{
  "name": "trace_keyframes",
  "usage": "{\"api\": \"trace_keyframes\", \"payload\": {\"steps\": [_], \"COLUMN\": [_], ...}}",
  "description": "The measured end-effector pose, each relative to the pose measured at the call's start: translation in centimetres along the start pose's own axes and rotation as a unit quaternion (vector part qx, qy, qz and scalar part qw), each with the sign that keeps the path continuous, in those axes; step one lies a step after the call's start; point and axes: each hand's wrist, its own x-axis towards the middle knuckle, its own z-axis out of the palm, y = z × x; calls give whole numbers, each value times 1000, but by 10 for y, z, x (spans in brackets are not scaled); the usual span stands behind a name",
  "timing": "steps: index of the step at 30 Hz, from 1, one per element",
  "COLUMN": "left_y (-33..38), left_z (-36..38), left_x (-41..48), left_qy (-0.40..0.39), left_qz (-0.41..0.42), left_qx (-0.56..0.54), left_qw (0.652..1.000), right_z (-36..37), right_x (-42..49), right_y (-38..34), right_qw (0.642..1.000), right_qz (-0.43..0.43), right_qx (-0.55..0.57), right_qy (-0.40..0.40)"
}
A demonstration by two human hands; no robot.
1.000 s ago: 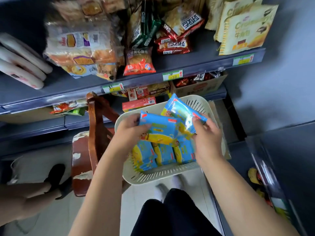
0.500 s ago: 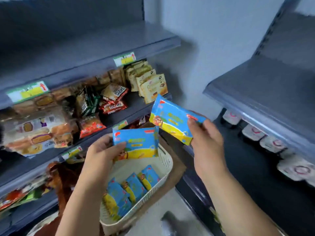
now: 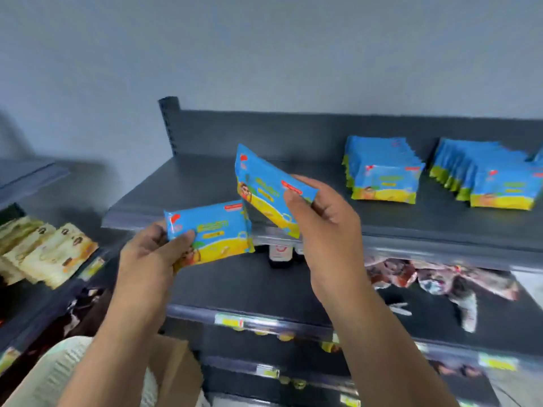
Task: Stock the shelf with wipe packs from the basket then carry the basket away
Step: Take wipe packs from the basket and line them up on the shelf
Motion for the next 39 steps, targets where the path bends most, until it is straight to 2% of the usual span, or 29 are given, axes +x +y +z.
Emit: {"api": "trace_keyframes", "payload": {"steps": [8,12,17,23,31,36,39], "left_y": [-14,-28,-57,-84,-122,-161,-180], "left_z": [212,324,479,637,759,798,808], "left_x": [-31,-61,-101,-135,-116,-96,-82], "left_qy": [-168,-198,-250,-275,-300,-302,-265], "left_qz": [16,25,54,-28,-40,-49,-23], "left_qx": [34,21,51,34,76,129,190], "left_qw": [985,980,965,960,950,943,945], "right_z": [-172,-272,-402,-534,-636,-677,-694], "right_x": [41,65,107,149,195,211,211], "right_y": [-82,-117,-147,-187,-197,-187,-183], "right_qw": [989,979,974,961,955,950,953], "right_qz": [-85,-127,-119,-120,-89,-56,-45], "right_qx": [-67,-99,-91,-124,-128,-157,-161], "right_qy": [104,128,170,217,252,265,251]}}
